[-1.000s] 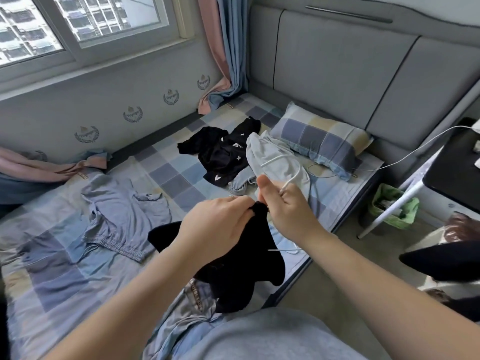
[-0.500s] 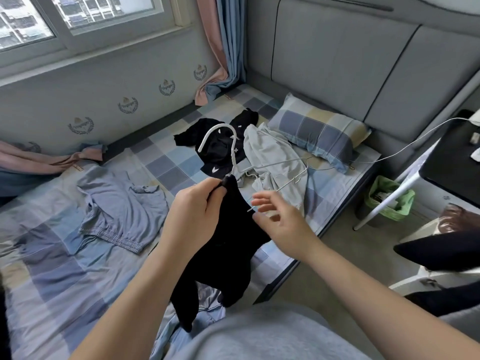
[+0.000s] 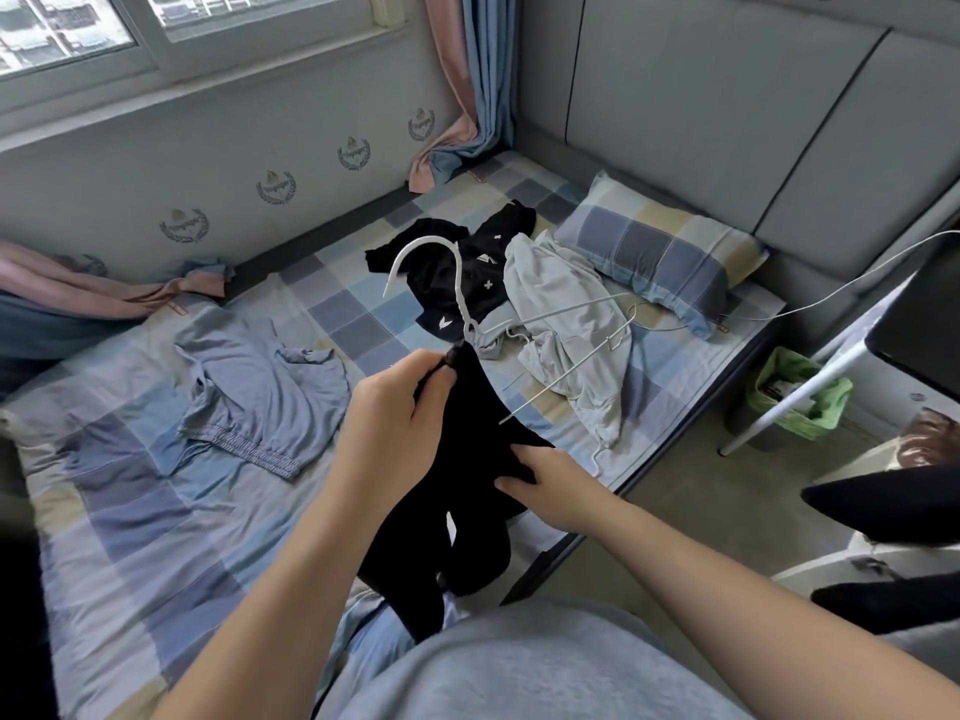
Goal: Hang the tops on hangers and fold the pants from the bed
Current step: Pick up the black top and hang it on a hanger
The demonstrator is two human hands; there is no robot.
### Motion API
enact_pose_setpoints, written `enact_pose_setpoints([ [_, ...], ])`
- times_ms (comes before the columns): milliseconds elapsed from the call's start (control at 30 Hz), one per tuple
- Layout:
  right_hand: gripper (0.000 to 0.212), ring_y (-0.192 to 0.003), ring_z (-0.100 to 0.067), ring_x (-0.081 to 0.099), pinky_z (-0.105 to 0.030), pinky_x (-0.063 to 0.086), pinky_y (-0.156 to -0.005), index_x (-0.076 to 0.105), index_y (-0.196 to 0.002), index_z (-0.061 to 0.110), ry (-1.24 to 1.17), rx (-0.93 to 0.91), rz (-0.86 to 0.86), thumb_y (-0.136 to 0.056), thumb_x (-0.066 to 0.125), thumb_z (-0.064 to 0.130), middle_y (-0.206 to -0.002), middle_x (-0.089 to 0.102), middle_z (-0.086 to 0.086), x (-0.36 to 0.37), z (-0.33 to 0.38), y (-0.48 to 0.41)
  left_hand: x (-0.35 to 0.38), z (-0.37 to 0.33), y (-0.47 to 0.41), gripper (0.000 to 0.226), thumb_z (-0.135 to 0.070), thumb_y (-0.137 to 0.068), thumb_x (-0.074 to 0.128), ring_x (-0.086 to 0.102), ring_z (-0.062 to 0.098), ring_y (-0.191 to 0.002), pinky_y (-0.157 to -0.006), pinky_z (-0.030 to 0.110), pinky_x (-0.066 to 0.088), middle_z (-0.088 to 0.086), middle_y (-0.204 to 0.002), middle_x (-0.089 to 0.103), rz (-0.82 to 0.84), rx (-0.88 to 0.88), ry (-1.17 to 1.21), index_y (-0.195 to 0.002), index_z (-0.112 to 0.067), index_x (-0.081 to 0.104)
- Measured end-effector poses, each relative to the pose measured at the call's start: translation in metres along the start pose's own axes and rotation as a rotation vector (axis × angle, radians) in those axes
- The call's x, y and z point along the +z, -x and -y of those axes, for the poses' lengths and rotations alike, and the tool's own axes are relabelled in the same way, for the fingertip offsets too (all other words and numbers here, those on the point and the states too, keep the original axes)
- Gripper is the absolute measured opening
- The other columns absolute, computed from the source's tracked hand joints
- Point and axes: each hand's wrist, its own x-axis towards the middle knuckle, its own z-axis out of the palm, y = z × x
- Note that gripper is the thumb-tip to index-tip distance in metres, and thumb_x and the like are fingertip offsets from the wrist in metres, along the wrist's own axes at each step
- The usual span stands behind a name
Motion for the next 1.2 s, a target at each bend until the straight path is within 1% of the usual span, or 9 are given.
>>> enact_pose_setpoints([
  [233, 0.027, -0.113, -0.023, 0.060, -0.033, 0.042, -0.096, 0.067, -0.121, 0.015, 0.351, 0.015, -0.080, -0.102, 0.055, 0.031, -0.116, 0.069, -0.003, -0.034, -0.051, 0.004, -0.025, 0.026, 0.011, 0.020, -0.021, -0.099, 0.061, 0.059, 0.006, -0.060, -0.054, 0.013, 0.040, -0.019, -0.068, 0.063, 0.117, -0.014, -0.034, -0.085, -0.033, 0.069],
  [367, 0.026, -0.120, -0.017, 0.052, -0.037, 0.013, -0.114, 0.069, -0.112, 0.023, 0.669, -0.064, -0.189, -0.101, 0.054, 0.040, -0.109, 0.068, 0.006, -0.064, -0.065, 0.007, -0.034, 0.038, 0.017, 0.012, -0.027, -0.096, 0.065, 0.061, 0.013, -0.062, -0.057, 0.015, 0.044, -0.013, -0.069, 0.068, 0.160, -0.081, -0.044, -0.094, -0.028, 0.077],
  [467, 0.017, -0.117, -0.012, 0.053, -0.046, 0.000, -0.118, 0.068, -0.106, 0.024, 0.686, -0.083, -0.257, -0.100, 0.056, 0.034, -0.098, 0.060, 0.011, -0.087, -0.066, 0.012, -0.041, 0.045, 0.019, 0.014, -0.029, -0.095, 0.066, 0.063, 0.007, -0.065, -0.059, 0.008, 0.044, -0.016, -0.075, 0.070, 0.202, -0.120, -0.067, -0.092, -0.039, 0.075],
  [667, 0.012, -0.125, -0.028, 0.052, -0.041, 0.020, -0.109, 0.074, -0.099, 0.010, 0.435, -0.277, -0.404, -0.092, 0.066, 0.006, -0.119, 0.063, -0.003, -0.098, -0.014, 0.020, -0.027, 0.047, 0.022, 0.022, -0.035, -0.096, 0.063, 0.062, 0.009, -0.057, -0.059, 0.020, 0.051, -0.014, -0.067, 0.070, 0.328, -0.123, -0.156, -0.111, -0.025, 0.076],
  [767, 0.014, -0.123, -0.022, 0.051, -0.034, 0.033, -0.108, 0.071, -0.101, 0.009, 0.198, -0.417, -0.290, -0.094, 0.060, 0.014, -0.125, 0.059, -0.003, -0.082, 0.034, 0.024, -0.011, 0.029, 0.021, 0.018, -0.030, -0.098, 0.062, 0.057, -0.003, -0.055, -0.055, 0.012, 0.042, -0.031, -0.063, 0.061, 0.345, 0.004, -0.119, -0.106, -0.022, 0.077],
  [867, 0.017, -0.095, -0.012, 0.061, -0.024, 0.046, -0.089, 0.067, -0.098, 0.008, 0.000, -0.451, -0.176, -0.095, 0.054, 0.019, -0.099, 0.066, 0.001, -0.063, 0.064, 0.027, -0.003, 0.019, 0.016, 0.014, -0.030, -0.098, 0.062, 0.062, 0.001, -0.068, -0.059, 0.020, 0.045, -0.022, -0.070, 0.066, 0.298, 0.068, -0.132, -0.096, -0.026, 0.075],
  [967, 0.010, -0.073, -0.015, 0.056, -0.038, 0.046, -0.074, 0.060, -0.090, 0.020, -0.118, -0.336, -0.149, -0.099, 0.054, 0.021, -0.077, 0.060, -0.002, -0.062, 0.070, 0.028, -0.011, 0.025, 0.014, 0.012, -0.035, -0.092, 0.069, 0.062, -0.006, -0.084, -0.071, 0.011, 0.046, -0.030, -0.085, 0.066, 0.296, 0.076, -0.127, -0.103, -0.034, 0.074],
  [1067, 0.011, -0.065, -0.016, 0.044, -0.034, 0.040, -0.066, 0.050, -0.087, 0.025, -0.218, -0.292, -0.123, -0.091, 0.060, 0.027, -0.071, 0.047, -0.001, -0.071, 0.066, 0.033, -0.024, 0.039, 0.014, 0.026, -0.036, -0.084, 0.078, 0.061, -0.007, -0.095, -0.080, 0.008, 0.044, -0.030, -0.097, 0.066, 0.343, 0.075, -0.120, -0.109, -0.038, 0.073],
  [1200, 0.025, -0.062, -0.021, 0.037, -0.025, 0.036, -0.062, 0.058, -0.090, 0.015, -0.311, -0.273, -0.126, -0.089, 0.071, 0.035, -0.067, 0.039, -0.014, -0.091, 0.065, 0.040, -0.039, 0.062, 0.012, 0.016, -0.012, -0.091, 0.071, 0.062, 0.006, -0.086, -0.074, 0.012, 0.044, -0.011, -0.089, 0.066, 0.192, 0.131, -0.133, -0.104, -0.020, 0.077],
])
